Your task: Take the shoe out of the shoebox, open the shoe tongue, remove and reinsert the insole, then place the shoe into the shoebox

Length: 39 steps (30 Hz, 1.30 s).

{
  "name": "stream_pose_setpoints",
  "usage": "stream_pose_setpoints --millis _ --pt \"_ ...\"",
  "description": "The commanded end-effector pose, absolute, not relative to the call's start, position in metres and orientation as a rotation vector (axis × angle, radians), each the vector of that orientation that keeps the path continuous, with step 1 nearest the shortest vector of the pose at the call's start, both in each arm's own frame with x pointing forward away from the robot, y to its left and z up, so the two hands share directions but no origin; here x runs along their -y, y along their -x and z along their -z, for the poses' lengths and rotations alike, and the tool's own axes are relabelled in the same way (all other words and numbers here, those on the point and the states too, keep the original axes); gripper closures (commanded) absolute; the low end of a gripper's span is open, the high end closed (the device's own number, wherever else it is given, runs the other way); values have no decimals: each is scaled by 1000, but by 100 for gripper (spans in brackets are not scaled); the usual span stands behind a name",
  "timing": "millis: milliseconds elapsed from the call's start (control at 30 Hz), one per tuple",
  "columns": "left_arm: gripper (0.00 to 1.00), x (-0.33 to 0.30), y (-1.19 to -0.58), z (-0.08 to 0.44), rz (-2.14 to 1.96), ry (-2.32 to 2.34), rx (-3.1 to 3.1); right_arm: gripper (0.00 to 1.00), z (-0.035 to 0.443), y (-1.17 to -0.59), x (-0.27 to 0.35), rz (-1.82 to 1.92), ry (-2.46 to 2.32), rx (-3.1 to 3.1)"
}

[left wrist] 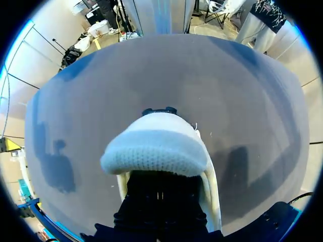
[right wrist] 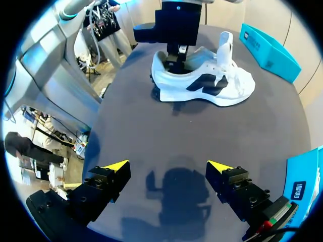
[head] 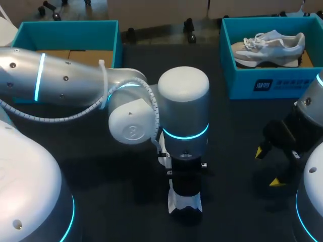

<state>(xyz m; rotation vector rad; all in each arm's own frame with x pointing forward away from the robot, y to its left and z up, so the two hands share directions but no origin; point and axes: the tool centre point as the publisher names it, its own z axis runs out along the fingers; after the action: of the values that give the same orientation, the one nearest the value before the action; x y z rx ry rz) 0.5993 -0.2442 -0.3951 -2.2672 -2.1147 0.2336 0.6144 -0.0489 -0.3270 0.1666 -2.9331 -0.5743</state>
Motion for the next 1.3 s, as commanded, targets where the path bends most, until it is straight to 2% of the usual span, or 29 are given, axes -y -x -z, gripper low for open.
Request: stream_pose_setpoints --millis 33,1200,1300 --pt "100 237 -599 370 -224 2292 2119 0 328 -613 49 573 -167 2936" --pt "100 236 -653 368 155 2213 2364 0 328 -613 49 573 -167 2936" --pt "93 234 -655 366 161 2202 2379 0 328 -613 49 573 -167 2936"
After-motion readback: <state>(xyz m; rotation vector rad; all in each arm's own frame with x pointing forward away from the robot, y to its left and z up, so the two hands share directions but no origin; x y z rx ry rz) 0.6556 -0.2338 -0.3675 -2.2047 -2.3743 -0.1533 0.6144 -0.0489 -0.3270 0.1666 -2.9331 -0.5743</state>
